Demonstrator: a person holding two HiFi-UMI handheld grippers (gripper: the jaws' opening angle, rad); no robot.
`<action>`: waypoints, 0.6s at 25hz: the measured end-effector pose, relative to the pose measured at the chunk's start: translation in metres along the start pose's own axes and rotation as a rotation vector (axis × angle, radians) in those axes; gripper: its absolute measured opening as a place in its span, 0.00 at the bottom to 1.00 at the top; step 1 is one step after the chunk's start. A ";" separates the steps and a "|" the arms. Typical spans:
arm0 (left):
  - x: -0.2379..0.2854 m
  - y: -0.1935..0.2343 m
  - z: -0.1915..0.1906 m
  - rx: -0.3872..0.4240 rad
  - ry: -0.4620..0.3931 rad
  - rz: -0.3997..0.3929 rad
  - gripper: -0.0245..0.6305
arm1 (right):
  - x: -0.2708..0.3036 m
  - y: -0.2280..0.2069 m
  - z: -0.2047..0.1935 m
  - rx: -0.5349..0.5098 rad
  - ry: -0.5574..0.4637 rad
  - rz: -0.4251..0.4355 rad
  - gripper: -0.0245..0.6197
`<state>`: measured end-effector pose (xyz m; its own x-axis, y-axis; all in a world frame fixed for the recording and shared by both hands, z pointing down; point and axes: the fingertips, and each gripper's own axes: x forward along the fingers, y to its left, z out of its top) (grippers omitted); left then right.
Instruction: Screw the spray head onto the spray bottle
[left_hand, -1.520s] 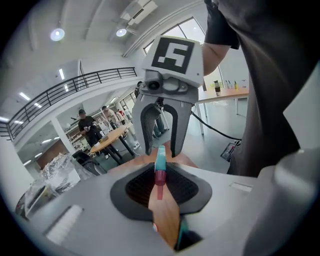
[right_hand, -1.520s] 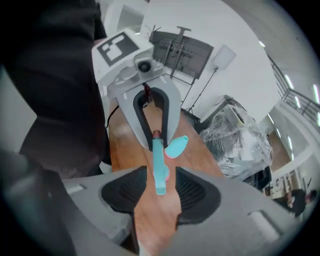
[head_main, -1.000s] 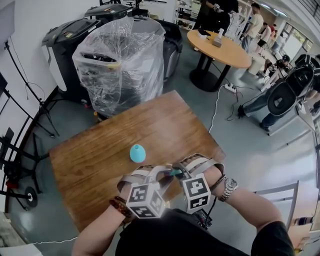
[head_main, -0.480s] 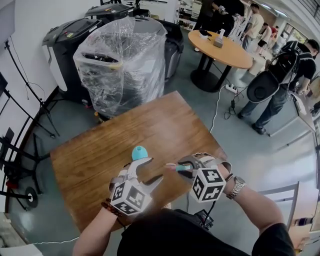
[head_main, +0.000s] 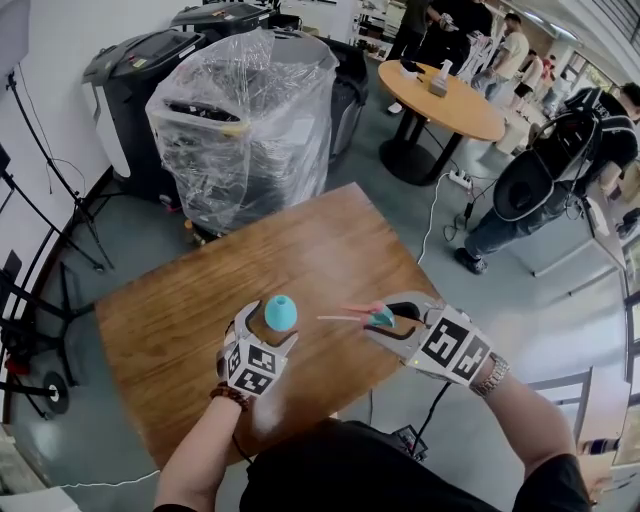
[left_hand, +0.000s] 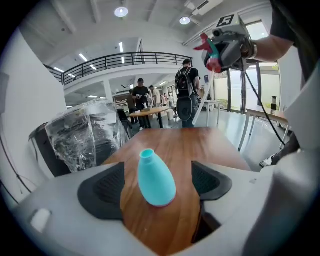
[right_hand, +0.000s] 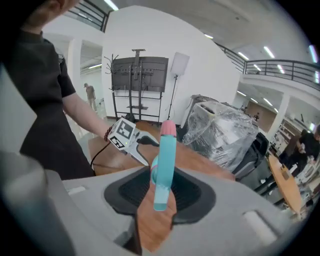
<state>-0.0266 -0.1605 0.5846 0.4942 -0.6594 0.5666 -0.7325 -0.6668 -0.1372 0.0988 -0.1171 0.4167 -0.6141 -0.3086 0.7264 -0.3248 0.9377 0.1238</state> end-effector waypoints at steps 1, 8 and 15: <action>0.009 0.000 -0.007 -0.009 0.019 -0.010 0.71 | -0.002 -0.003 0.002 0.018 -0.009 -0.008 0.23; 0.060 -0.004 -0.048 -0.056 0.126 -0.075 0.73 | -0.010 -0.012 0.025 0.069 -0.036 -0.037 0.23; 0.074 0.002 -0.059 -0.025 0.155 -0.064 0.66 | -0.004 -0.012 0.036 0.042 -0.027 -0.051 0.23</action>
<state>-0.0187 -0.1903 0.6745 0.4633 -0.5531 0.6924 -0.7144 -0.6955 -0.0775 0.0792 -0.1330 0.3876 -0.6150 -0.3610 0.7010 -0.3857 0.9132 0.1318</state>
